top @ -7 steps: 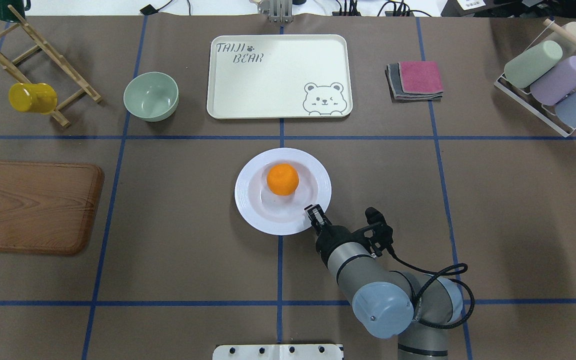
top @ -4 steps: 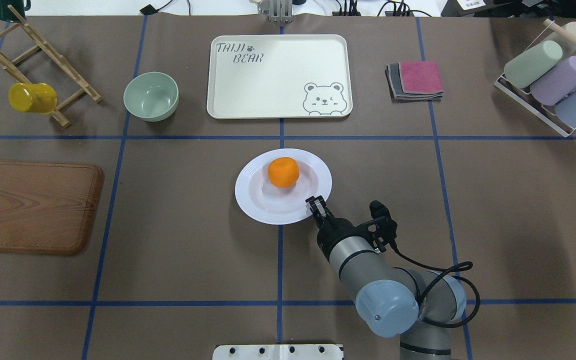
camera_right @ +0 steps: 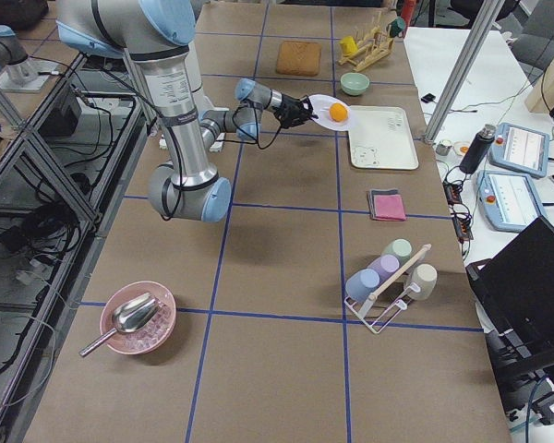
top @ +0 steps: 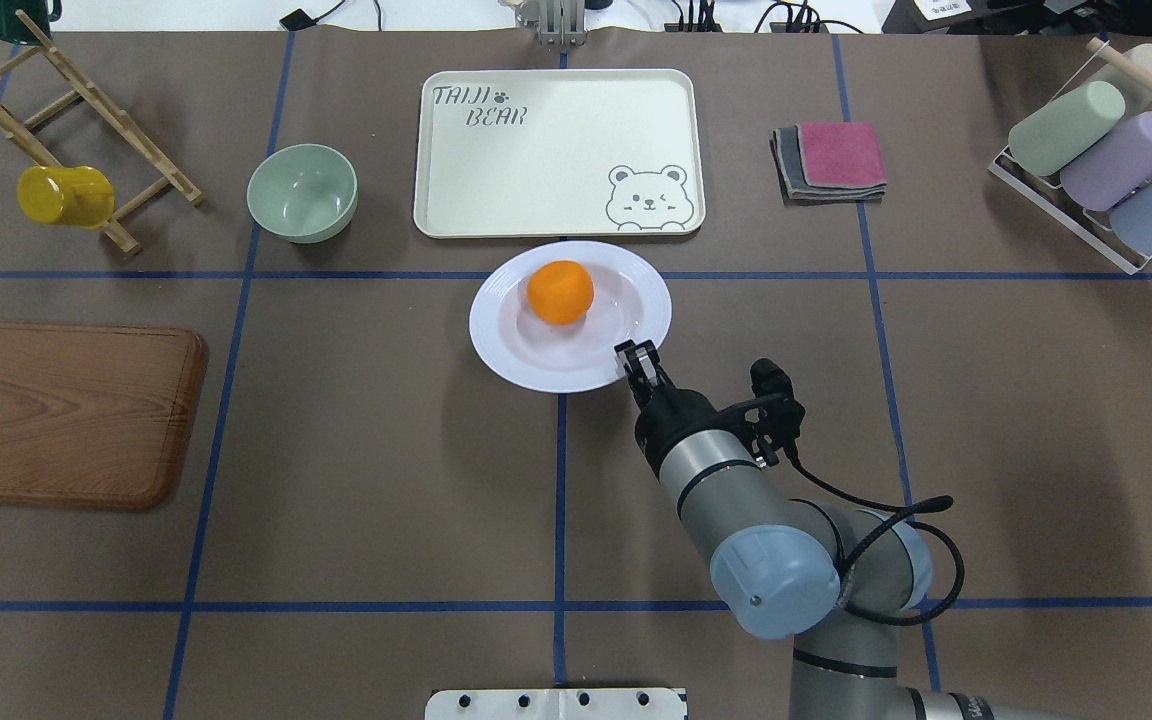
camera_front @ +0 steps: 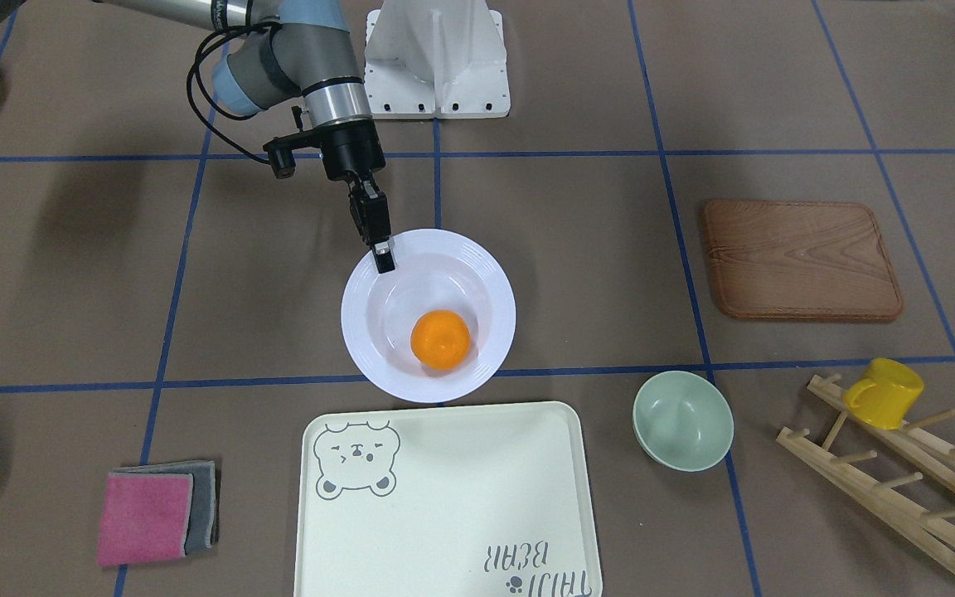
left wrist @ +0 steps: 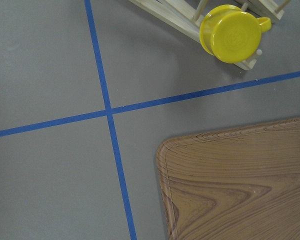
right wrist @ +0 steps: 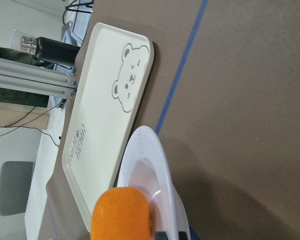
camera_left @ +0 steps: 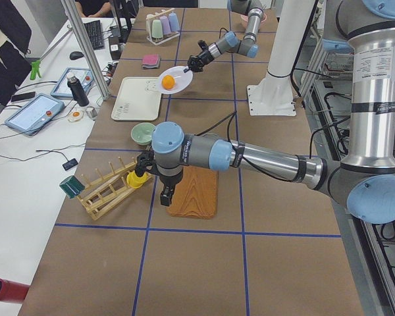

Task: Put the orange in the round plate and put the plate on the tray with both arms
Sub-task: 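Slide the plate with the orange onto the bear tray using the right gripper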

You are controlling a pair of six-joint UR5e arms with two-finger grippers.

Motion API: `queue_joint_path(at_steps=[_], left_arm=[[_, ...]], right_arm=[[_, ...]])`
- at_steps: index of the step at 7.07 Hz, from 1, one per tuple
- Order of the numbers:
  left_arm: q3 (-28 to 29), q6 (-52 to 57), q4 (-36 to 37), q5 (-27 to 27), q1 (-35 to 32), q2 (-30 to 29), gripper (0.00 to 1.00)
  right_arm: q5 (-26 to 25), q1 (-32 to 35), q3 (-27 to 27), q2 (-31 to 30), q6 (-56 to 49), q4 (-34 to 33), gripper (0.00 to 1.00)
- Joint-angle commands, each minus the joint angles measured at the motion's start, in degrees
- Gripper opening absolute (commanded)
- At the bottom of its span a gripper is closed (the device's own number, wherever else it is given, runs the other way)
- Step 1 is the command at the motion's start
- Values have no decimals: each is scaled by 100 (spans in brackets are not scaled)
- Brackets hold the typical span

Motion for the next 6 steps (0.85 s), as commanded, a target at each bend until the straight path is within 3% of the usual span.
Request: queue_joint_path(at_steps=[1, 3, 4, 5, 6], left_arm=[[14, 0, -4, 10, 11, -16, 99], [-3, -70, -4, 19, 3, -25, 99], [-21, -71, -4, 19, 3, -8, 99], [-21, -71, -4, 19, 3, -7, 99], [-21, -71, -4, 28, 3, -7, 99]], right_arm=[[141, 780, -2035, 1400, 708, -29, 0], [282, 1082, -3367, 2274, 1079, -38, 0], [274, 1083, -3782, 2487, 1203, -47, 14], [291, 1056, -3812, 2471, 1091, -64, 99], [300, 952, -3682, 2402, 768, -169, 100]])
